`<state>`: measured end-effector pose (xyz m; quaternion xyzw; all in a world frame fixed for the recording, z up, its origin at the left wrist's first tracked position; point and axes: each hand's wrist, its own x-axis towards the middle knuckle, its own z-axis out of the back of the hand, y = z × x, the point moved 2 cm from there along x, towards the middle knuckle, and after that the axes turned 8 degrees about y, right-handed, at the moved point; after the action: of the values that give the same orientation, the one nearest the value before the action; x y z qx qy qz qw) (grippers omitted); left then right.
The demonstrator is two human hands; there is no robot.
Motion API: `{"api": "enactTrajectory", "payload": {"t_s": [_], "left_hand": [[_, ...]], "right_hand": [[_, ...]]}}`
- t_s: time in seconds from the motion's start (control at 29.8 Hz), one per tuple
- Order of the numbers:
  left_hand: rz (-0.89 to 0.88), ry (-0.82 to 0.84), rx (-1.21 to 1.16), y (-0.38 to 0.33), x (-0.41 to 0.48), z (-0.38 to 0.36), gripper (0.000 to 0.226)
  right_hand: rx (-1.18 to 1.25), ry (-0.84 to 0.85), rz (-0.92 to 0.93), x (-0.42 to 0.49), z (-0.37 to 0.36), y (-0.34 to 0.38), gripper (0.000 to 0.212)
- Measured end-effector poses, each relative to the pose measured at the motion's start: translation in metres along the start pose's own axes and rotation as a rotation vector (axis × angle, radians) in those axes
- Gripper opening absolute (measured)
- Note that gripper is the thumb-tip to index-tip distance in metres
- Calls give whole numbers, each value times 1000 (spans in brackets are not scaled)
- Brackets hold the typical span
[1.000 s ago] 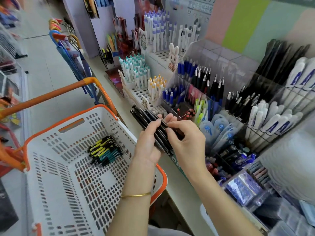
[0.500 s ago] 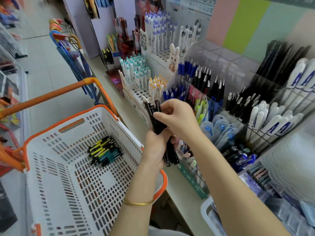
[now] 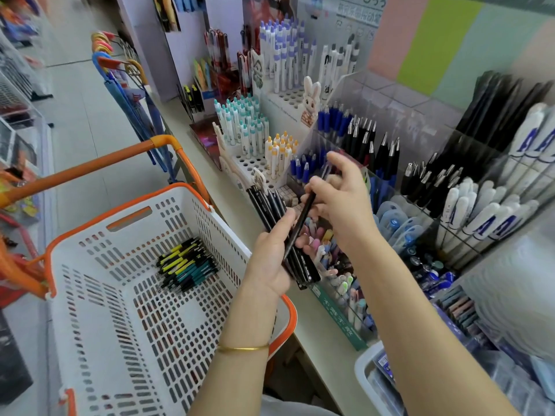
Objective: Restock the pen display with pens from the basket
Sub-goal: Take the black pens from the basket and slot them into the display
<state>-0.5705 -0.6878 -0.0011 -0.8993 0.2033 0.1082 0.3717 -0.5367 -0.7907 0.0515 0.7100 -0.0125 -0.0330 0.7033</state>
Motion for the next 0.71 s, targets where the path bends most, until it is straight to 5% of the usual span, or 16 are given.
{"api": "enactTrajectory", "payload": {"t_s": [0.17,0.44,0.71], "left_hand": [[-12,-63,-121,0,3,6,21],[-2,-121,-272,-2,2,5,29],[-64,-133,-379,-1,5,8,37]], "right_hand": [[84,-325,241,-13,8,6,23],[17,-469,435,-39,0,-2,28],[29,-530,409,-48,-2,-14,28]]}}
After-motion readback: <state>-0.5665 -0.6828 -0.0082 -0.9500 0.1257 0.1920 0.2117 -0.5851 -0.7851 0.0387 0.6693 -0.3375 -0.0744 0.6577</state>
